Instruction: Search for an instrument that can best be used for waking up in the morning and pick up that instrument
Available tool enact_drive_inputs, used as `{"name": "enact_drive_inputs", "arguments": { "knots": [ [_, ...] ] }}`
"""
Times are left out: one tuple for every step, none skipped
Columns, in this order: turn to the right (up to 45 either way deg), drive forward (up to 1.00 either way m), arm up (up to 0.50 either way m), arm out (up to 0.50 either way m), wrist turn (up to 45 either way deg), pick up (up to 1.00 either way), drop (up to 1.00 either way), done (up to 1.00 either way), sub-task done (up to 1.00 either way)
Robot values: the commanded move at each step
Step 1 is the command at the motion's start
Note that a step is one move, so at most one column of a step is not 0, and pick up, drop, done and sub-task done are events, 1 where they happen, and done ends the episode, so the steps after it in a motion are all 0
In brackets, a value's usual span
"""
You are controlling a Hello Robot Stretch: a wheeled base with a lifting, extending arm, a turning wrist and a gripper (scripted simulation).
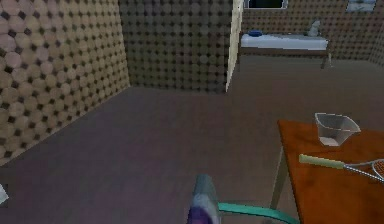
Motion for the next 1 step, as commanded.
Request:
{"name": "enact_drive_inputs", "arguments": {
  "knots": [
    [0.0, 0.0, 0.0, 0.0, 0.0, 0.0, 0.0, 1.0, 0.0]
  ]
}}
